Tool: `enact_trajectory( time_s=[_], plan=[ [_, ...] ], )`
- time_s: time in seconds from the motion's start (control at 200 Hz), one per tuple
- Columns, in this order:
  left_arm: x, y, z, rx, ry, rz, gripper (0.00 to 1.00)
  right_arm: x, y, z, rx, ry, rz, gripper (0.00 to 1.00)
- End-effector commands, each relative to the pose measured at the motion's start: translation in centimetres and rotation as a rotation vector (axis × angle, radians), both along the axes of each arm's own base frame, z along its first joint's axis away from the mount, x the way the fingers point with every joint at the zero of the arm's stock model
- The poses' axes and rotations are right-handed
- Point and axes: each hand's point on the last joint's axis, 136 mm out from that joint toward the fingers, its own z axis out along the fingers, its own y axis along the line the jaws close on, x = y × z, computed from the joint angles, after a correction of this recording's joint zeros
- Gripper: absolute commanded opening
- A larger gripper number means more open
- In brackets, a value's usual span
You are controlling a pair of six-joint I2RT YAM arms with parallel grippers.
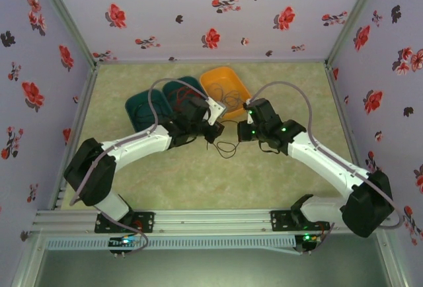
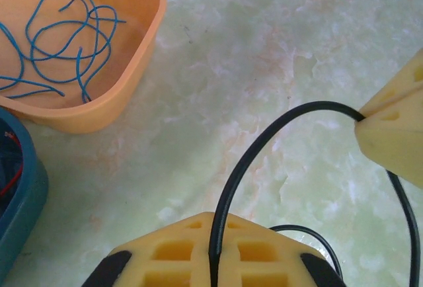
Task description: Untangle the cables
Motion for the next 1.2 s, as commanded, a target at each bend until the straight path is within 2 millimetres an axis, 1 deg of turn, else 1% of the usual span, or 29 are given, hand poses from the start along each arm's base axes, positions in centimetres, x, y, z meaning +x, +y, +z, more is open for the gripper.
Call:
enact_trajectory(
  time_s=[0.0,0.045,0.085,0.195,0.265,0.375,0.535,0.605,0.7,0.8,0.89,1.0,1.145,1.195],
  plan=[
    [-0.2,-0.5,2.5,-0.048,-0.016,-0.005,0.00,0.1,0.3,1.7,0.024,-0.044,0.010,0.38],
    [-0.2,-0.5,3.3,-0.073,-0.022,0.003,0.00,0.2,0.2,1.5,0.027,-0.044,0.004,0.47],
    [-0.2,-0.5,4.0,-0.100,-0.026,0.014,0.00,0.2,0.3,1.3,0.033,-0.044,-0.002,0.53],
    [-0.4,-0.5,6.1,-0.182,-0.038,0.034,0.00,0.2,0.7,0.8,0.063,-0.039,-0.005,0.62],
    [-0.8,-0.6,7.5,-0.231,-0.046,0.025,0.00,0.5,0.5,0.3,0.060,-0.040,-0.025,0.67],
    [-1.4,-0.5,9.0,-0.278,-0.051,0.012,0.00,1.1,-0.1,-0.4,0.037,-0.051,-0.074,0.71],
    [-1.8,-0.3,10.4,-0.315,-0.054,0.010,0.00,2.8,-1.1,0.1,0.032,-0.118,-0.169,0.73],
    [-1.9,-0.2,10.9,-0.331,-0.057,0.010,0.00,3.4,-1.5,0.5,0.029,-0.152,-0.207,0.71],
    [-2.1,-0.1,11.7,-0.348,-0.063,0.013,0.00,4.2,-2.4,0.8,0.007,-0.186,-0.267,0.64],
    [-2.3,0.4,12.8,-0.370,-0.081,0.018,0.00,4.3,-3.6,0.1,-0.039,-0.184,-0.326,0.63],
    [-2.2,1.3,14.3,-0.384,-0.118,0.044,0.00,4.1,-4.7,-0.9,-0.074,-0.165,-0.353,0.59],
    [-1.7,3.4,15.9,-0.388,-0.168,0.112,0.00,3.8,-5.7,-2.0,-0.090,-0.140,-0.376,0.51],
    [-0.9,6.8,17.1,-0.387,-0.211,0.218,0.00,3.6,-6.9,-3.2,-0.070,-0.109,-0.408,0.35],
    [-0.7,8.0,17.7,-0.391,-0.226,0.251,0.00,3.5,-7.2,-3.7,-0.062,-0.093,-0.417,0.32]
  ],
)
